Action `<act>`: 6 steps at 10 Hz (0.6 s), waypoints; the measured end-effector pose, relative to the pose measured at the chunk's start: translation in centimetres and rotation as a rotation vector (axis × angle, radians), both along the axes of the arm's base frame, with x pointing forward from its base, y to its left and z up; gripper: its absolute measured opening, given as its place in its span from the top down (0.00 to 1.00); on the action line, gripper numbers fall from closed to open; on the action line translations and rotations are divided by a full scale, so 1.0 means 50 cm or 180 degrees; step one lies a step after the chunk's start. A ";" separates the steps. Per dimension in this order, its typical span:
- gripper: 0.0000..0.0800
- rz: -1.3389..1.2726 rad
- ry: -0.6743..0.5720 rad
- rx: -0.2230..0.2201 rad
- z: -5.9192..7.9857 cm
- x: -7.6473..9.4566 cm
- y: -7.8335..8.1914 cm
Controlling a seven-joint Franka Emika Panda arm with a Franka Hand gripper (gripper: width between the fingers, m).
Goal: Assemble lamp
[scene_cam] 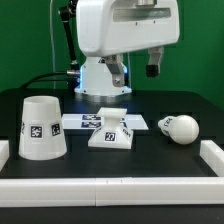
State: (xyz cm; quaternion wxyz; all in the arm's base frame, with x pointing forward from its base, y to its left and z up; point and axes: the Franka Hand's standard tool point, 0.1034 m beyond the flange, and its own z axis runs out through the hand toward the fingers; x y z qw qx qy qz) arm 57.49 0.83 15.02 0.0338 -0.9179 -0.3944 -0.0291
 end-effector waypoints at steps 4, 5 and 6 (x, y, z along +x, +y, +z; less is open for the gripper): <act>0.13 -0.0031 0.0005 0.0026 -0.001 -0.001 0.001; 0.13 -0.0031 0.0008 0.0026 -0.002 -0.001 0.001; 0.13 -0.0035 0.0007 0.0026 -0.002 -0.001 -0.001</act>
Offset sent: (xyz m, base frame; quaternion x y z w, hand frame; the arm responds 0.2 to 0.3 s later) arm 0.0000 0.0000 0.0000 0.0000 0.0000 0.0000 1.0000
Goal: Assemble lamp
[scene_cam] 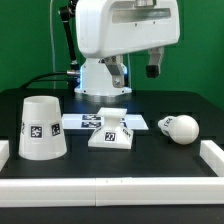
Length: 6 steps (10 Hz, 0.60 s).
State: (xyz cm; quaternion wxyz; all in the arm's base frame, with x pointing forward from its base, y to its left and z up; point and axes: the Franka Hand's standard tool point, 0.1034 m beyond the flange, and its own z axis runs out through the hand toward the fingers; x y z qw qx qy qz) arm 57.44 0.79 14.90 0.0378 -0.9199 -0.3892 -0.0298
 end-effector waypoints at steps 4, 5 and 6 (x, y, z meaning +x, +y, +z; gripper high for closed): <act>0.13 -0.0682 0.0074 -0.0017 -0.024 -0.122 -0.043; 0.13 -0.0814 0.0080 -0.0012 -0.024 -0.118 -0.043; 0.13 -0.1076 0.0105 -0.0005 -0.025 -0.118 -0.043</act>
Offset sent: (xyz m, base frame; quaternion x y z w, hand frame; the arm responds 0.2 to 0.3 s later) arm -0.0479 -0.0061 -0.0143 -0.0267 -0.0023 0.2707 0.9623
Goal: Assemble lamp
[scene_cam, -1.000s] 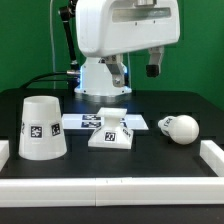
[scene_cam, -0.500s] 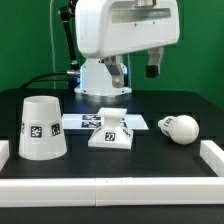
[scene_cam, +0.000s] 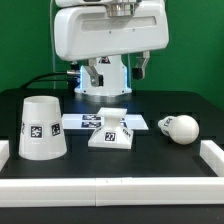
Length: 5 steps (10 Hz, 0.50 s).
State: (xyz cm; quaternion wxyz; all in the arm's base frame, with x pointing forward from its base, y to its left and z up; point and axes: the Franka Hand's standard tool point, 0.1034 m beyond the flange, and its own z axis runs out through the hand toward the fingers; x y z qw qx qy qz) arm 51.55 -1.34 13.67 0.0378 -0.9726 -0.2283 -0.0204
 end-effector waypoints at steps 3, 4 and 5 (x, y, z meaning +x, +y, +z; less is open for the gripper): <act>0.13 -0.0755 0.0077 0.0015 -0.002 -0.005 0.001; 0.13 -0.1104 0.0146 0.0010 -0.007 -0.022 -0.001; 0.13 -0.1325 0.0215 -0.0001 -0.017 -0.043 -0.006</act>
Offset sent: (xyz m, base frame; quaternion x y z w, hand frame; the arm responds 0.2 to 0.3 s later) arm -0.0309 -0.0156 -0.0014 -0.0289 -0.0607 0.3217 0.9445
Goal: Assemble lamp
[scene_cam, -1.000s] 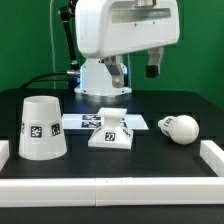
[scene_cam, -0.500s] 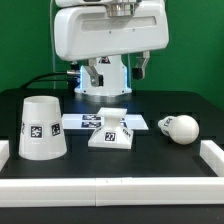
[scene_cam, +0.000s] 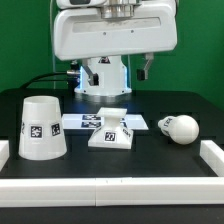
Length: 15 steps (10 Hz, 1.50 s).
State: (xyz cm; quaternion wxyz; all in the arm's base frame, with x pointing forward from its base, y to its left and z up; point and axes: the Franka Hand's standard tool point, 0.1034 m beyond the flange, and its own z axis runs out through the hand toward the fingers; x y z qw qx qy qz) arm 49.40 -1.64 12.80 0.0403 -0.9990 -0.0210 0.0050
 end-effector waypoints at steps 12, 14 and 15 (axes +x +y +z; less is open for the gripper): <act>0.13 -0.0853 0.0064 -0.0063 -0.107 -0.119 0.006; 0.13 -0.0857 0.0070 -0.0070 -0.132 -0.124 0.006; 0.13 -0.0843 0.0073 -0.0072 -0.140 -0.127 0.005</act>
Offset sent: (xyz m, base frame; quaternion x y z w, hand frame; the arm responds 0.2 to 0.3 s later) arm 0.0000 0.0000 0.0000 0.0000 0.0000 0.1938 0.9810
